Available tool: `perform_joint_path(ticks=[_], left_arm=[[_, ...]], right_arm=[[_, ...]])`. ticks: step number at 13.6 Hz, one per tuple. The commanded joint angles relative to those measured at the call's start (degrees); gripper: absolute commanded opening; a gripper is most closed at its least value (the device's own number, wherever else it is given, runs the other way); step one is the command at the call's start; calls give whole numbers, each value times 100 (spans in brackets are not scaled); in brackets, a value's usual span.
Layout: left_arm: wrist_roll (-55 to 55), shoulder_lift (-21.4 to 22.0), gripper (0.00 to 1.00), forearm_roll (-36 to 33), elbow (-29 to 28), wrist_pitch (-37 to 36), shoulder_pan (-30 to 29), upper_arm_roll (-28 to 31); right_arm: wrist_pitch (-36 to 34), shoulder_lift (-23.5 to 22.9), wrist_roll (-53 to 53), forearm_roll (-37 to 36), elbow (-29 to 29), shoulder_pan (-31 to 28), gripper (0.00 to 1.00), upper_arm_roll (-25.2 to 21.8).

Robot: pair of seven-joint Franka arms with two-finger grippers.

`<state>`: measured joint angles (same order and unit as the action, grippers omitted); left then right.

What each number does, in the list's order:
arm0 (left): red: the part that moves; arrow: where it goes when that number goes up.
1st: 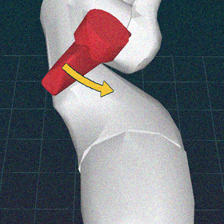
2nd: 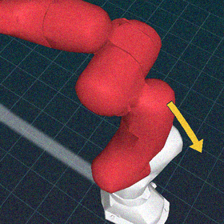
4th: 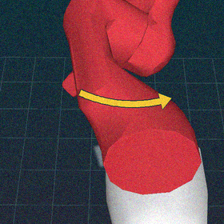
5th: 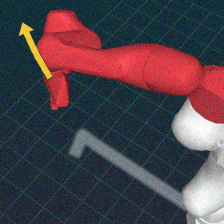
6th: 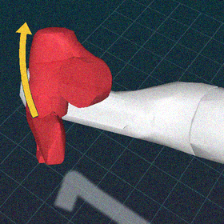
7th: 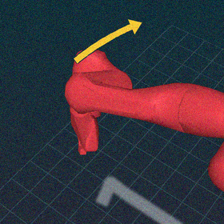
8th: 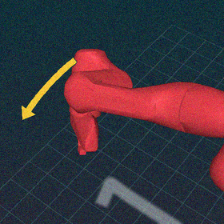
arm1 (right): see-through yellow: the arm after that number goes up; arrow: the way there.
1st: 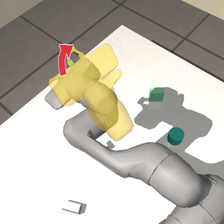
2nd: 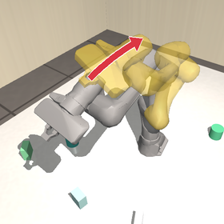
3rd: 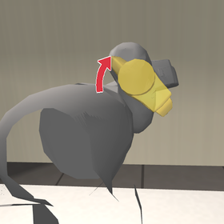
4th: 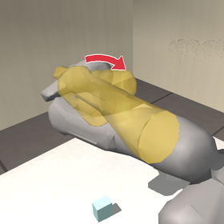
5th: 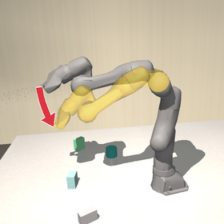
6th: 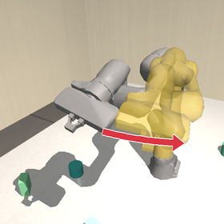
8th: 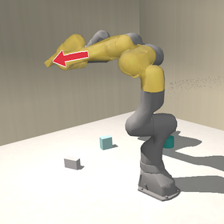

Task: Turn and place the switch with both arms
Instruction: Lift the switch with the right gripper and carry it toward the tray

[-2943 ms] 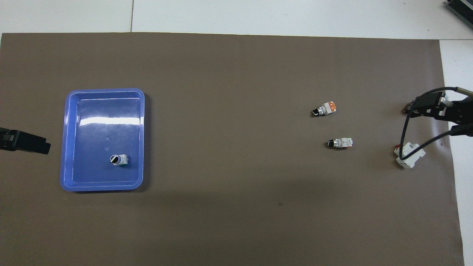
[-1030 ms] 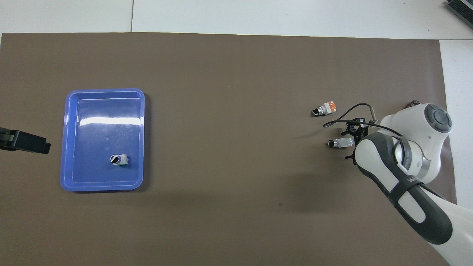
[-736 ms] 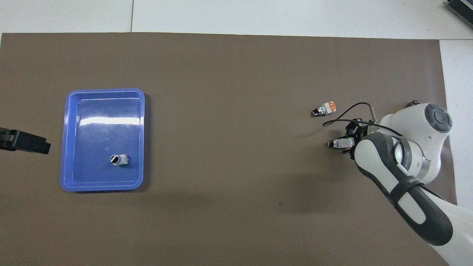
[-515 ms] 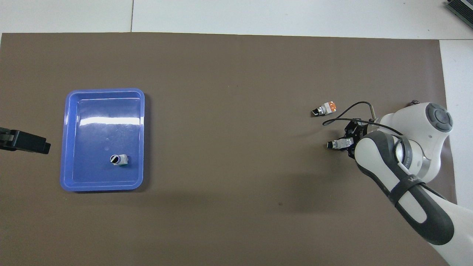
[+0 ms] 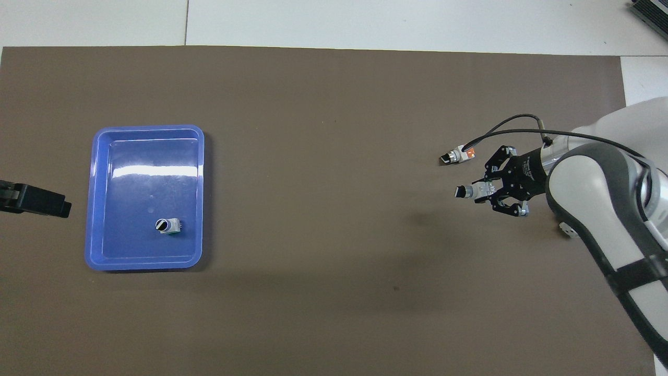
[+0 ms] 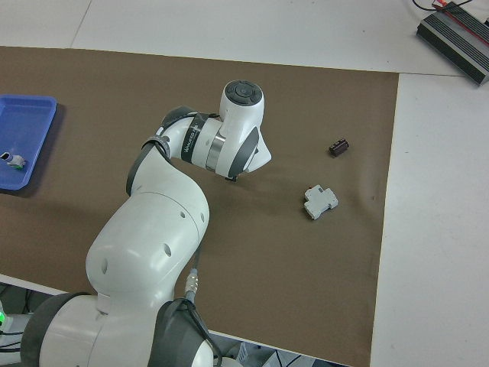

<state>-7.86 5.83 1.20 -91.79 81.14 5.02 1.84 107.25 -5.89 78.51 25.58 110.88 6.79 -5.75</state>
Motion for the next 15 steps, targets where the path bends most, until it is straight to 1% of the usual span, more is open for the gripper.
perform_joint_path(ticks=[1,3,4,5,7,8,9,11,13,14,15], left_arm=[[-14,129,100,3,-129,-10,-27,-8],[-14,129,100,3,-129,-10,-27,-8],[-14,129,100,3,-129,-10,-27,-8],[-14,129,100,3,-129,-10,-27,-8],[-14,129,100,3,-129,-10,-27,-8],[-14,129,100,3,-129,-10,-27,-8],[-14,129,100,3,-129,-10,-27,-8],[12,129,100,3,-120,-19,8,-17],[3,138,100,3,-146,-19,26,-17],[-14,147,100,3,-155,-80,-27,-8],[108,164,100,20,-173,-159,-36,-8]], right_arm=[[-361,587,94,594,48,85,0,214],[-450,782,112,1691,39,103,0,302],[-450,826,129,2027,22,103,0,520],[-450,835,147,2213,-4,94,0,697],[-275,844,217,2844,4,103,0,1013],[-39,836,278,3100,4,120,0,1119],[302,835,313,3215,13,277,0,1277],[1233,757,488,3347,22,873,0,1322],[2260,695,1058,3795,-13,1340,0,1331],[2675,617,1235,3805,-92,1621,0,1340],[2922,546,1332,3805,-188,1815,0,1340]])
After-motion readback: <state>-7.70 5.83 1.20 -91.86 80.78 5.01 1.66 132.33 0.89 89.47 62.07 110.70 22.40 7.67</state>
